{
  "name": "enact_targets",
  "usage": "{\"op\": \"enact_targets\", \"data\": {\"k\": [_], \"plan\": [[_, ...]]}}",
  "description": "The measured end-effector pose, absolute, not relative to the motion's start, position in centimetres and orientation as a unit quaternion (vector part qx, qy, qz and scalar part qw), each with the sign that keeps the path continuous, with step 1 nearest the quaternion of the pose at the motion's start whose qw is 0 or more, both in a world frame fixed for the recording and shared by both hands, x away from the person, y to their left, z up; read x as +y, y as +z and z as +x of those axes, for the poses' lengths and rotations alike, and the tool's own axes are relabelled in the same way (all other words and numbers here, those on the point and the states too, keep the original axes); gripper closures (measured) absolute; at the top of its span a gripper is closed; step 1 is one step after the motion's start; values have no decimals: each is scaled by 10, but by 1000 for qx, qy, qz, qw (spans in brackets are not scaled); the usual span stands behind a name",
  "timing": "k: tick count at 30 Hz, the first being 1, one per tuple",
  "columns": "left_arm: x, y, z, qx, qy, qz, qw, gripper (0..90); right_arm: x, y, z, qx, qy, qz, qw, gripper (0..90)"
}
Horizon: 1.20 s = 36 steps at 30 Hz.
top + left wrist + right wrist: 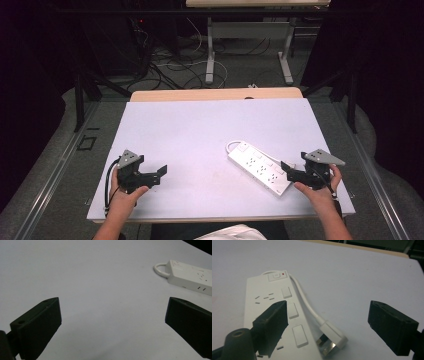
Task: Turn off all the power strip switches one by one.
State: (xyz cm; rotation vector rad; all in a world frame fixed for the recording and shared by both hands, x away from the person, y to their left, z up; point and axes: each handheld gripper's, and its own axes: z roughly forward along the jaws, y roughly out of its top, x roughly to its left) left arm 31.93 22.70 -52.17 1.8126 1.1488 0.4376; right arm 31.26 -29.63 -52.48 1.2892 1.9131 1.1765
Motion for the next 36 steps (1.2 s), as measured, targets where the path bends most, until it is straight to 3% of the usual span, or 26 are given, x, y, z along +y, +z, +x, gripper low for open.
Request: {"op": "enact_targets", "data": {"k": [5,12,24,36], "plan": [[218,-524,320,457,188,748,443,7,-288,-527,314,721,425,474,273,163],[215,-526,320,452,192,754,437,9,-285,-523,315,726,421,462,286,241],[214,-525,318,453,196,753,435,13,-263,-518,331,736,398,477,269,335],[213,-526,318,454,196,754,432,13,-244,-517,344,754,398,481,206,436]]}}
